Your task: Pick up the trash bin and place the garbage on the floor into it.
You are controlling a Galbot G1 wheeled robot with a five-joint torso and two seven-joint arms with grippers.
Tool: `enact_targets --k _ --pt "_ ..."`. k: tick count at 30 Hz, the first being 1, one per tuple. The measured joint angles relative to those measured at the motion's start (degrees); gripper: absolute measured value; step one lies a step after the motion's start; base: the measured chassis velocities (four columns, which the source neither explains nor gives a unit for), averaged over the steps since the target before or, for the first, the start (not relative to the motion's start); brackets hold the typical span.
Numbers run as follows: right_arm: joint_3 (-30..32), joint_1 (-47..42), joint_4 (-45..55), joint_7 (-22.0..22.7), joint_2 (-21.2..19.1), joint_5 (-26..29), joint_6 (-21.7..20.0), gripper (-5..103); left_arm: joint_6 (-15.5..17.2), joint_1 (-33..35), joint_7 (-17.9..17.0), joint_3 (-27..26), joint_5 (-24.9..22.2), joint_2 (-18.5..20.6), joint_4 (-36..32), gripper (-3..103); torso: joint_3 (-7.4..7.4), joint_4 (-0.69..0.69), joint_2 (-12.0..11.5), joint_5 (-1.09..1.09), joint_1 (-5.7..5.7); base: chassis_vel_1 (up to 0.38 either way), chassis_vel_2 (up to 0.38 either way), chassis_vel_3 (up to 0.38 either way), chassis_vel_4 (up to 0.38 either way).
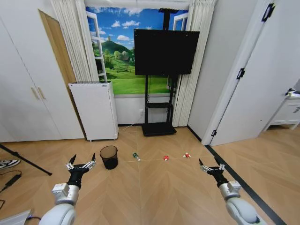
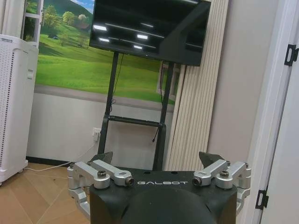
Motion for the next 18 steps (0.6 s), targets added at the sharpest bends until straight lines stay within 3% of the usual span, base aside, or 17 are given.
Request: enact_targets --k 8,13,18 --pt "0.0 0.2 -0.1 -0.1 0.1 0.1 0.0 100 0.0 0.0 0.2 0.1 0.3 -0.3 0.3 100 0.0 0.0 0.0 0.0 0.0 0.0 0.0 0.0 0.0" --pt "0.5 0.7 -0.5 -3.5 0.1 3.6 -0.2 100 0.1 -0.3 0.2 0.1 0.0 -0.1 0.2 100 0.0 0.0 0.0 0.0 0.0 0.0 0.0 0.0 0.0" --pt "0.6 1.1 -0.7 -3.5 -0.2 3.9 -0.8 100 0.1 -0.5 0.2 0.1 0.0 0.0 0.2 100 -0.01 0.0 0.0 0.0 -0.01 -0.005 0.015 0.005 -0.019"
